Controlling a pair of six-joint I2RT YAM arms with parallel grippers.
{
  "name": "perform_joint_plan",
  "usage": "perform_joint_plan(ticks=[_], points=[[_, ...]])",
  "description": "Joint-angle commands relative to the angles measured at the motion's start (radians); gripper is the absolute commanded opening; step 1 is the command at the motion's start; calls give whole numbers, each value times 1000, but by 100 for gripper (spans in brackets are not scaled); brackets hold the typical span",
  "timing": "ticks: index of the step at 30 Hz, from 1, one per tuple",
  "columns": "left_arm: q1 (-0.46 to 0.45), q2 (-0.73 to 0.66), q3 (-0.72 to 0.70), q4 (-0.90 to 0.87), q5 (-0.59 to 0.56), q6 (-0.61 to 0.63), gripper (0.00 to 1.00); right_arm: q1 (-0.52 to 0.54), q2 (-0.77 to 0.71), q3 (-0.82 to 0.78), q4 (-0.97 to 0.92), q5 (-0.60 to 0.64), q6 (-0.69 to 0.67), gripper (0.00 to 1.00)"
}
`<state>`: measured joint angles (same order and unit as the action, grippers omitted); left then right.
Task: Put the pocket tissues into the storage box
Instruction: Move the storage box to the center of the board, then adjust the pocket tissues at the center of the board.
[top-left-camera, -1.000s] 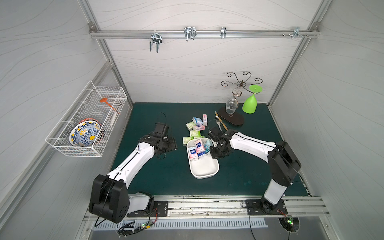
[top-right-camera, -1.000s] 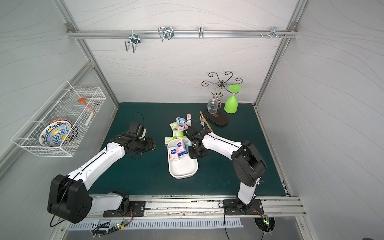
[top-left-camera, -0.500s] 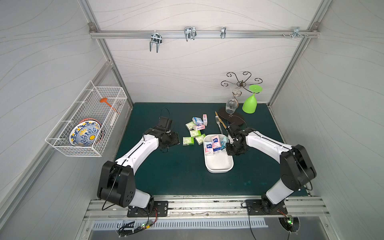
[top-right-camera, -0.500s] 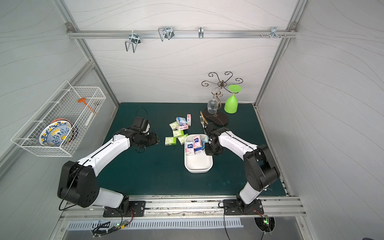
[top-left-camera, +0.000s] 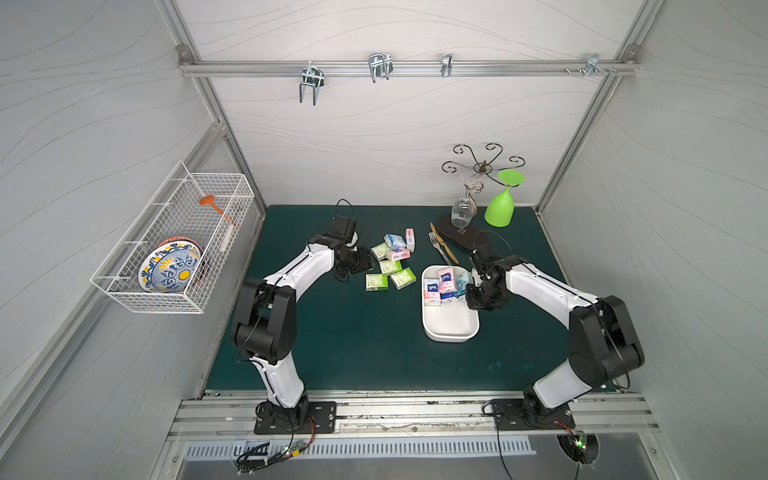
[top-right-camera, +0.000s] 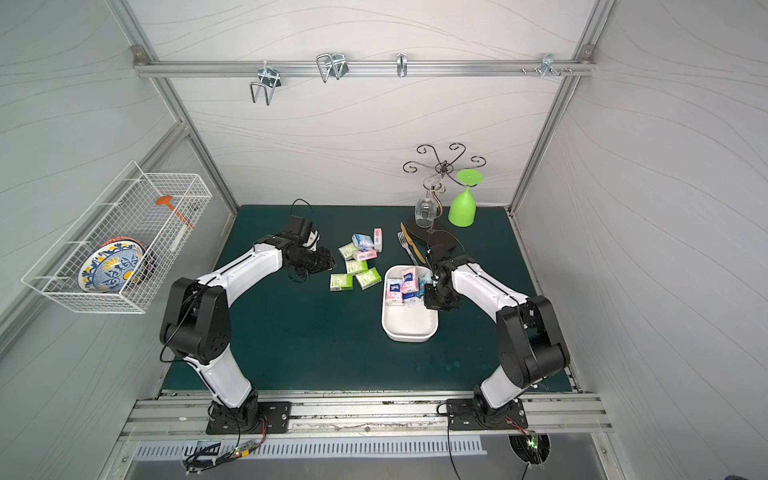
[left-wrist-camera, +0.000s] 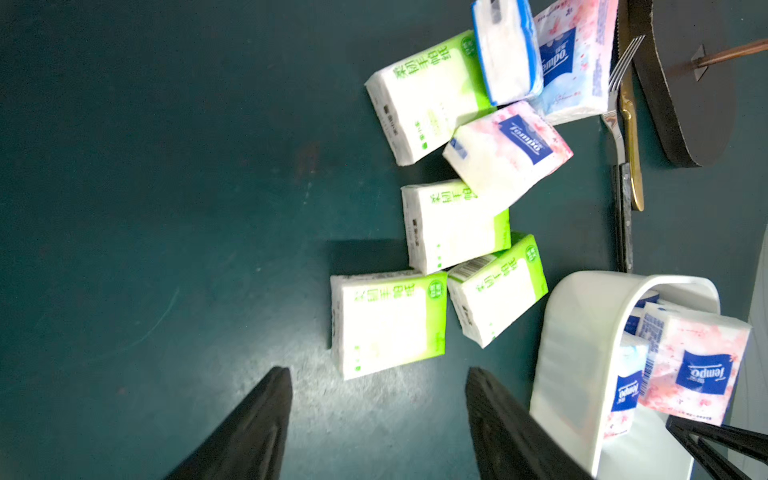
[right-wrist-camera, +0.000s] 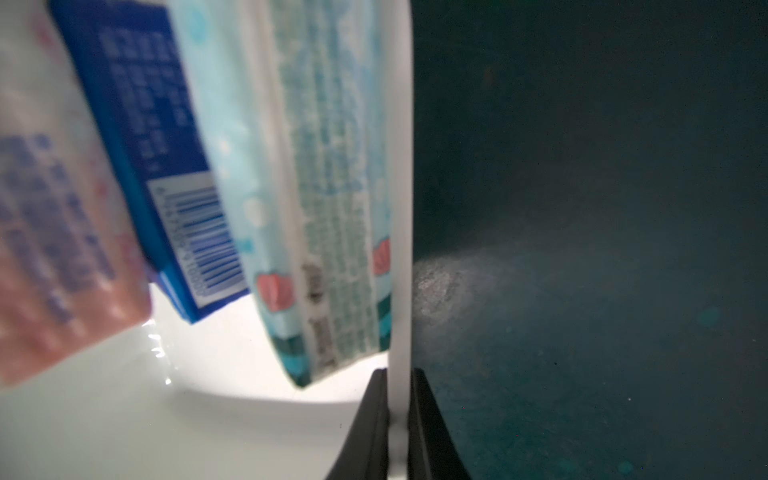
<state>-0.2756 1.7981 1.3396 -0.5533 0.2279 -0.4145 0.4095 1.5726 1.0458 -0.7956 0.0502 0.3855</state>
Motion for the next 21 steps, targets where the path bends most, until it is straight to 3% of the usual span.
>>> perform_joint_plan(ticks=[1, 5, 9, 14, 21], points=[[-12, 55, 66, 38, 47, 38, 72, -11, -20, -8, -28, 10, -26, 23], [-23, 109, 79, 85, 81, 58, 72, -11, -47, 11, -47, 9, -30, 47], [-25, 164, 82, 131, 114, 70, 72, -16, -103, 42, -95, 20, -36, 61], [-27, 200, 89, 128, 126, 82, 72, -35, -199, 62, -132, 25, -46, 68], [-40, 118, -17, 130, 147, 62, 72, -63, -224, 63, -107, -8, -19, 71]])
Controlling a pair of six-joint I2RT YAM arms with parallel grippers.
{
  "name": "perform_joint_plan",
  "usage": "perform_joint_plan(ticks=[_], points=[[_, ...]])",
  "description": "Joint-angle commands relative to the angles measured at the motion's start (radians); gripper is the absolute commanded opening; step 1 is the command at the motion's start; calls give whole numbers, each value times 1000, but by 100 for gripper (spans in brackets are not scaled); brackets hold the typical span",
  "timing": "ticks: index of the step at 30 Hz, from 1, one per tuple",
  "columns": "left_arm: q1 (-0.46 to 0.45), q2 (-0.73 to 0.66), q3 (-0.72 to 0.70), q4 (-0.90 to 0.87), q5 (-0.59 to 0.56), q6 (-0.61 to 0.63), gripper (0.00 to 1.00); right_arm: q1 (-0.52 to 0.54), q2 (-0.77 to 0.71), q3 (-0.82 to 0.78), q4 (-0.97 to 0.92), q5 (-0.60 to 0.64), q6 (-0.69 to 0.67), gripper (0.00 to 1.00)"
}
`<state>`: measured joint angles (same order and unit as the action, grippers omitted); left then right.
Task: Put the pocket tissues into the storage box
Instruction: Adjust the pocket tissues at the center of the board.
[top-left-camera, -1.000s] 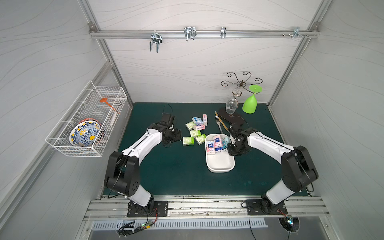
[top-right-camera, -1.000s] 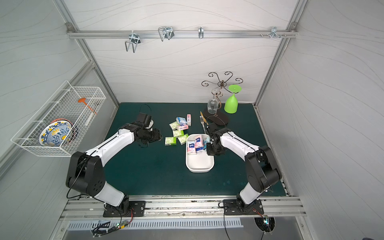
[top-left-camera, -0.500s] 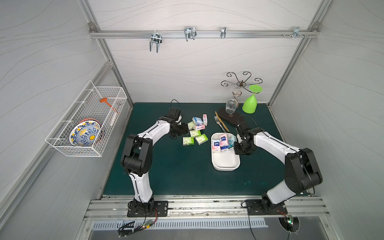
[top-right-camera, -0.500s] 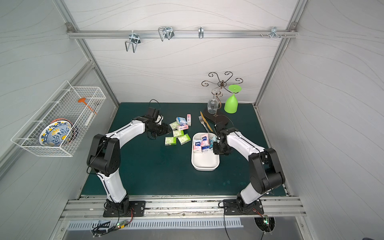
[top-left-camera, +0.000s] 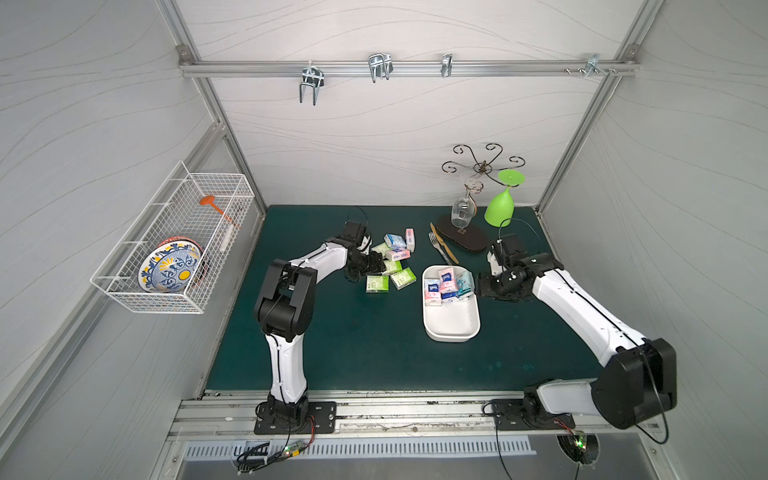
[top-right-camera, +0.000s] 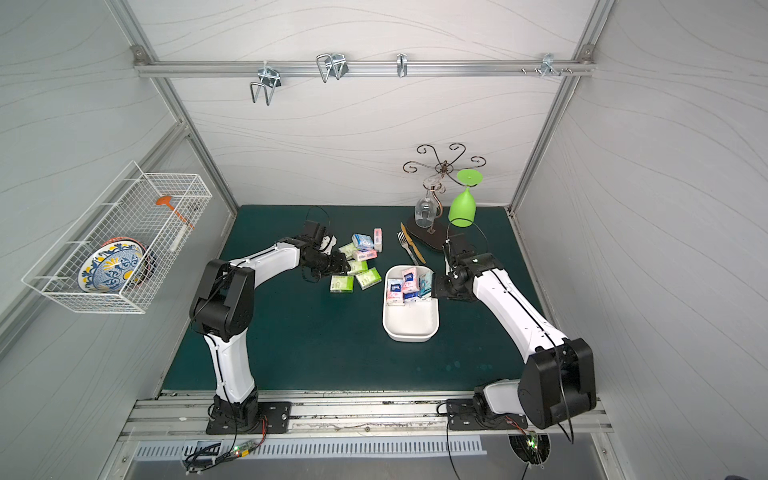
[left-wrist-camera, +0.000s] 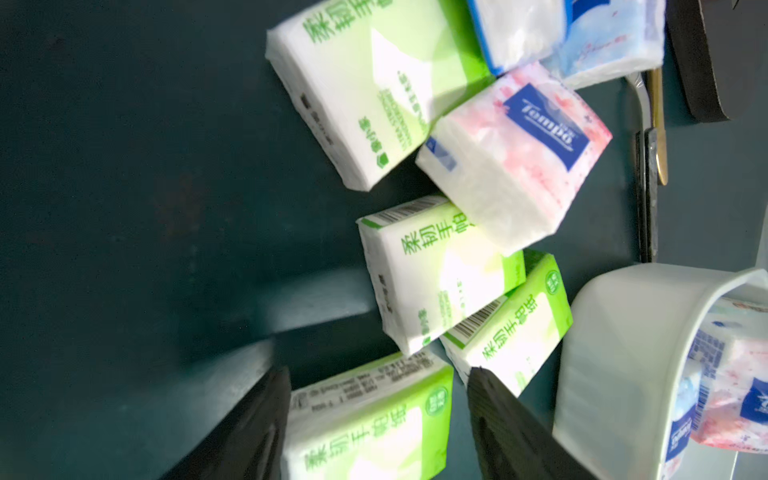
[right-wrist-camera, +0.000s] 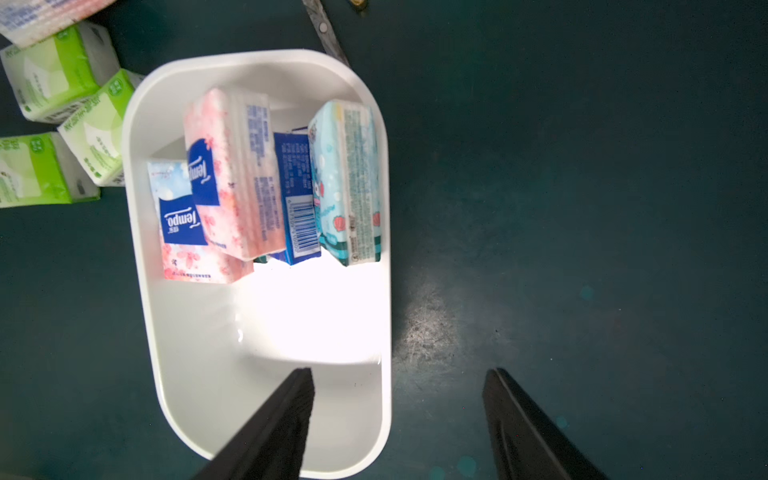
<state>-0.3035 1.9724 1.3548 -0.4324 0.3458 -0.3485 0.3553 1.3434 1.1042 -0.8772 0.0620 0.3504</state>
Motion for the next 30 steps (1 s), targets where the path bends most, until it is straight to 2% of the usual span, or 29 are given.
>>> perform_joint_plan(ticks=[1, 9, 13, 15, 18, 19, 20, 23, 26, 30], points=[[-13, -73, -52, 17, 33, -11, 72, -8, 10, 5, -21, -27, 20, 71], [-26, -211, -218, 52, 61, -74, 72, -8, 11, -10, -1, -39, 31, 72], [-45, -242, -251, 58, 75, -80, 72, -9, 2, -25, 4, -32, 30, 72], [-60, -234, -223, 8, 7, -58, 72, -9, -1, -30, 7, -32, 32, 72], [-90, -218, -148, -96, -177, -16, 73, -9, -5, -33, 9, -39, 36, 75], [-101, -212, -125, -120, -226, 2, 74, -9, -8, -36, 10, -39, 39, 77], [-114, -203, -102, -141, -273, 22, 78, -9, -14, -39, 14, -42, 41, 79], [-149, -169, -38, -200, -378, 81, 79, -9, -29, -53, 29, -56, 45, 87], [-180, -140, -9, -216, -448, 134, 83, -9, -42, -65, 45, -71, 46, 96], [-203, -92, 19, -224, -460, 180, 85, -9, -41, -70, 47, -76, 50, 97]])
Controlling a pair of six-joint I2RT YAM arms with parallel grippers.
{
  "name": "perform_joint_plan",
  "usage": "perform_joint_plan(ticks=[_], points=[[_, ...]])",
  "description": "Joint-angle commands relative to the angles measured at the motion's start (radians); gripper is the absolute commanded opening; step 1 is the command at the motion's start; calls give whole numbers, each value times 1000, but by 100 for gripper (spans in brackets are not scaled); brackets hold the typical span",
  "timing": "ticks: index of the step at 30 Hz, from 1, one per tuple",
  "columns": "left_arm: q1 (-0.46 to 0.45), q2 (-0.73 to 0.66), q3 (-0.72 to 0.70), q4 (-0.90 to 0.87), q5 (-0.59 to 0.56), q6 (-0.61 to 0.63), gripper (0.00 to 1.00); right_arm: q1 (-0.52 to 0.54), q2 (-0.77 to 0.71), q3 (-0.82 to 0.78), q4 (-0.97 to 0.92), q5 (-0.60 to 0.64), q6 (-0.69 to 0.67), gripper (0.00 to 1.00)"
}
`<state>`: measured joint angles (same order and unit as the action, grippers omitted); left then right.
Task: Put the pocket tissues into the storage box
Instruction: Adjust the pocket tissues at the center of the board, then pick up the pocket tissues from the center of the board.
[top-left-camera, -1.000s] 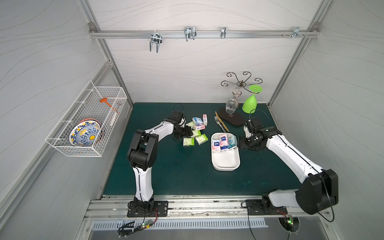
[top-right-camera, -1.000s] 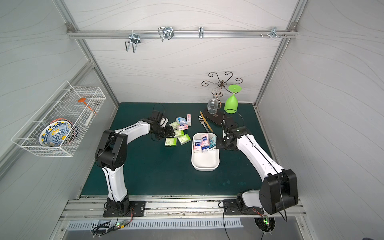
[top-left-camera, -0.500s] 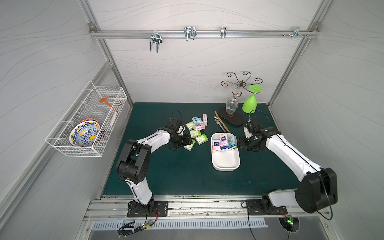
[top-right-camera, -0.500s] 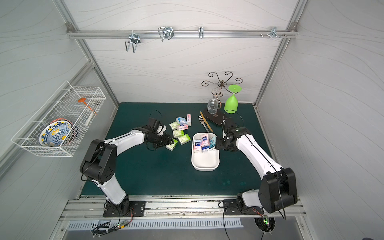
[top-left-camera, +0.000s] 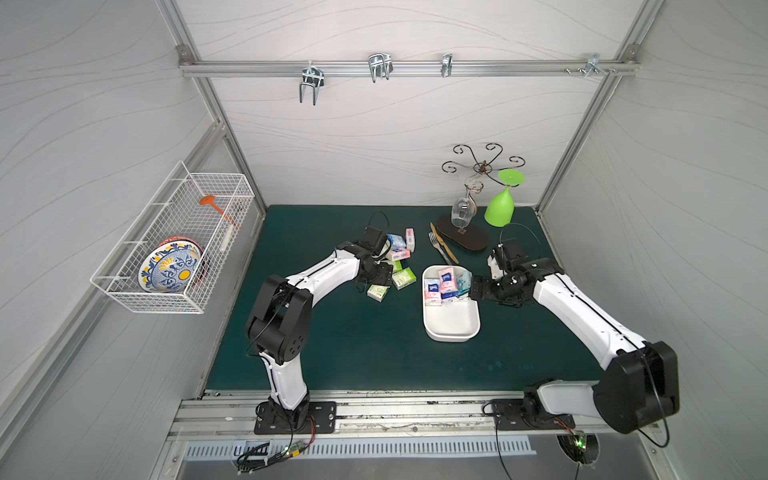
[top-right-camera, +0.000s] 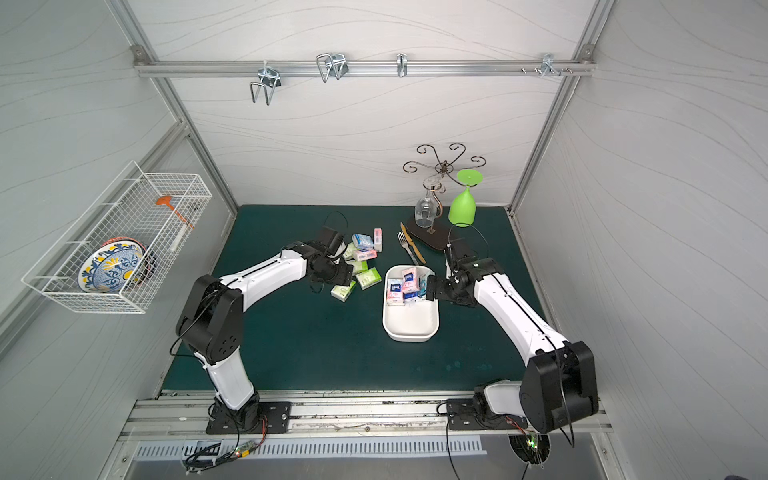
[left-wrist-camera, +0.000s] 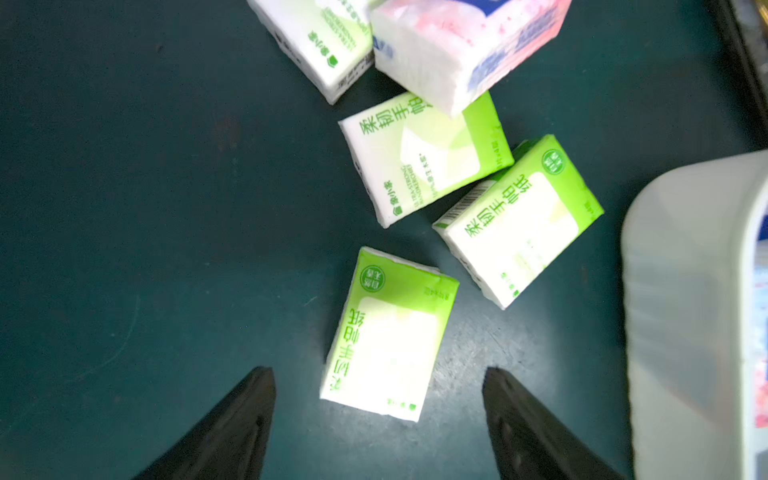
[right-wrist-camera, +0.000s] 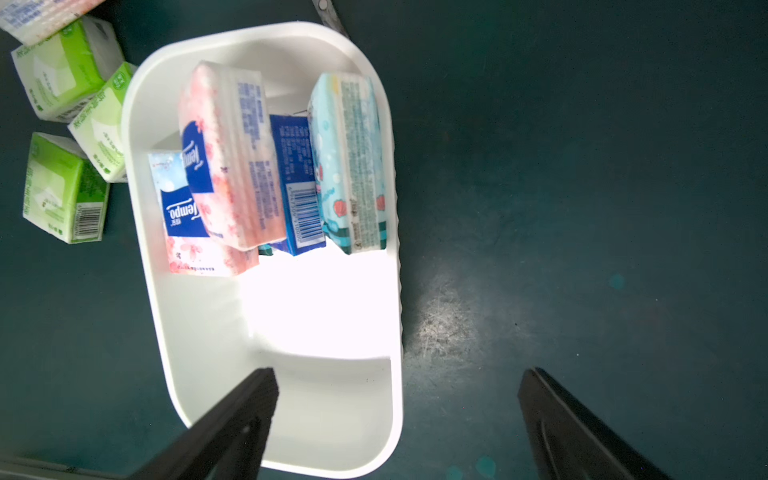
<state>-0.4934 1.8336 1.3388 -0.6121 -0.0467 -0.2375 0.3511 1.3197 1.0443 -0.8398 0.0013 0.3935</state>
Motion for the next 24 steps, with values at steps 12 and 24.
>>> perform_joint_plan(ticks=[12, 24], points=[[-19, 157, 83, -42, -55, 96, 79, -7, -15, 3, -4, -12, 1, 97], [-20, 150, 68, -42, -19, 72, 49, -9, -14, 8, -10, -6, 5, 97]])
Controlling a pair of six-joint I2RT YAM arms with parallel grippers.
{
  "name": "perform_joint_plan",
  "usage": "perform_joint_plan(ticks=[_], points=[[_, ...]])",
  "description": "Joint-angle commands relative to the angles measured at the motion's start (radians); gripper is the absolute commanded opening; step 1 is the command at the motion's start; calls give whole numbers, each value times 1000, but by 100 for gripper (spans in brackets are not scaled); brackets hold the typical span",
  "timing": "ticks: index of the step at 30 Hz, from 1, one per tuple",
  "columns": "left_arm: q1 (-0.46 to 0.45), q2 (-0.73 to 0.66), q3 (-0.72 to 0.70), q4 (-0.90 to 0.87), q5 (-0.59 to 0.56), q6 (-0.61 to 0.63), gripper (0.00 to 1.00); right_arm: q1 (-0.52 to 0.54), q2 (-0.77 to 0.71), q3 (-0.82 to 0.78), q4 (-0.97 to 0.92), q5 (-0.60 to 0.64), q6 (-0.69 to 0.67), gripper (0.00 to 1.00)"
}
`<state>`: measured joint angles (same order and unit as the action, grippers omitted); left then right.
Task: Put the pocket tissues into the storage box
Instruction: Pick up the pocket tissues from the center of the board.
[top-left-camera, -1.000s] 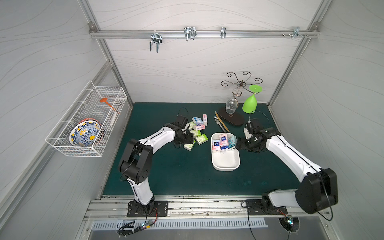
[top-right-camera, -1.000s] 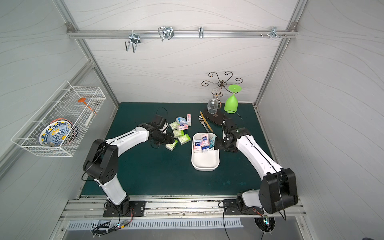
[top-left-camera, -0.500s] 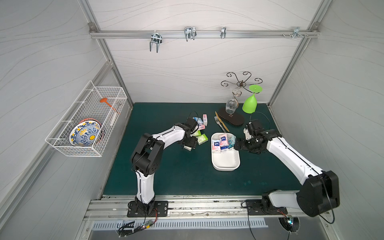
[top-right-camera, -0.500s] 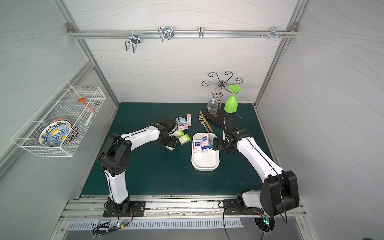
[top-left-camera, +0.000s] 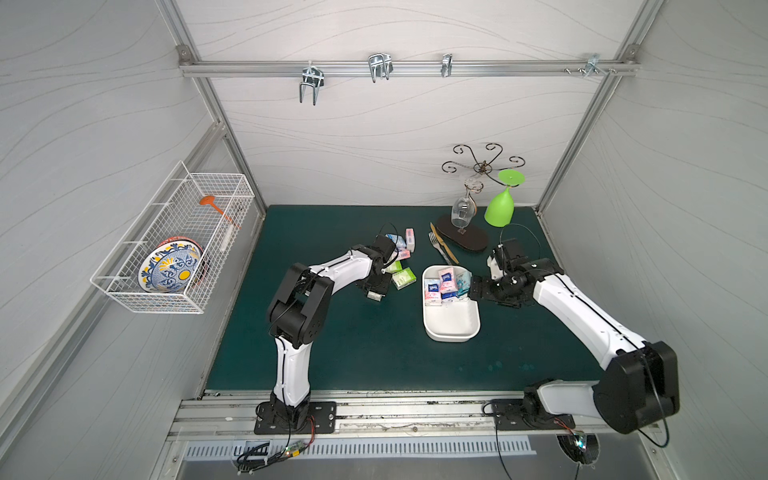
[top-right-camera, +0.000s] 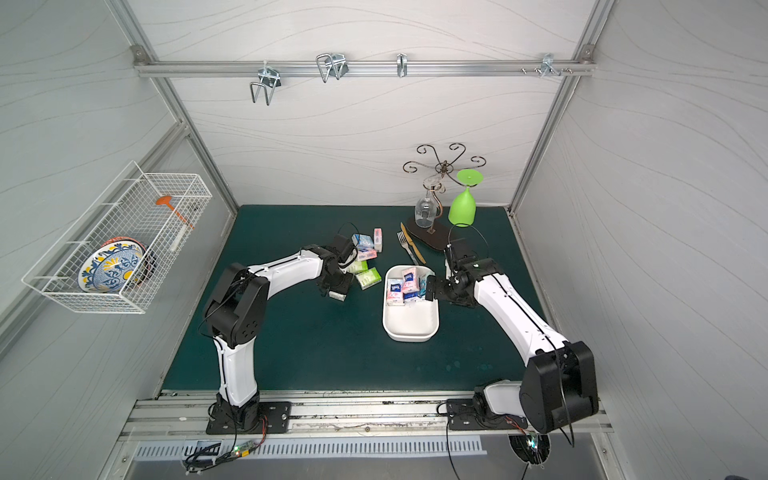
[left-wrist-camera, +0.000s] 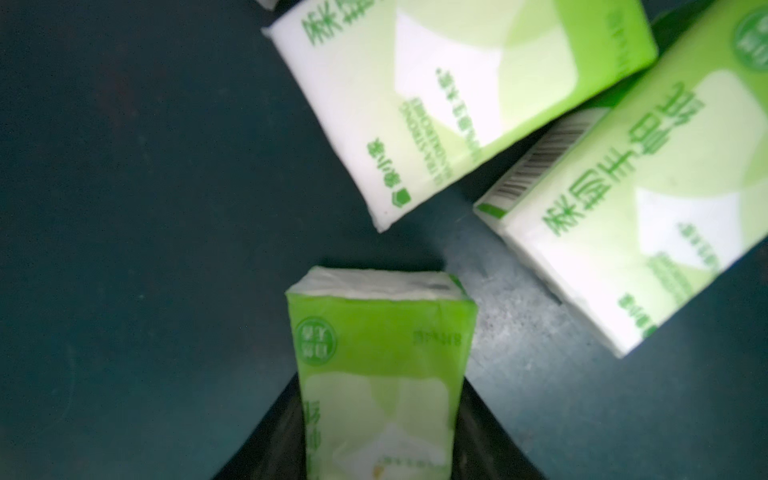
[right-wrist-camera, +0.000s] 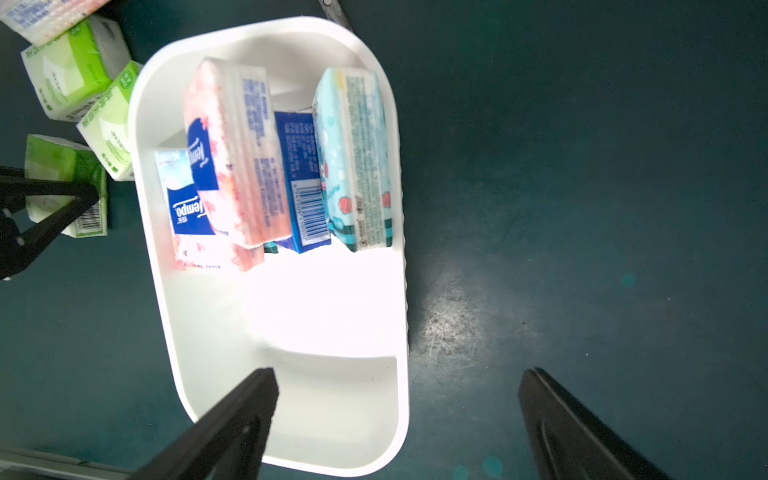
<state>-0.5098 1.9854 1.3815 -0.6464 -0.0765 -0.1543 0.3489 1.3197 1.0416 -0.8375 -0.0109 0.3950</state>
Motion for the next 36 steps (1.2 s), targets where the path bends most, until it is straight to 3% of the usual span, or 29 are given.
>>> perform_joint_plan(ticks=[1, 10, 18, 25, 36], points=[[-3, -12, 25, -13, 11, -18, 49, -6, -16, 11, -14, 6, 4, 97], [-28, -239, -44, -112, 99, -237, 48, -6, -14, 0, 2, -6, 37, 97], [-183, -413, -110, -116, 219, -422, 48, -6, -36, -21, 20, -35, 91, 97], [-311, -405, -77, -45, 248, -569, 49, -6, -108, -55, 32, -53, 123, 97], [-405, -196, 117, -81, 187, -656, 49, -8, -205, -92, 23, -57, 138, 97]])
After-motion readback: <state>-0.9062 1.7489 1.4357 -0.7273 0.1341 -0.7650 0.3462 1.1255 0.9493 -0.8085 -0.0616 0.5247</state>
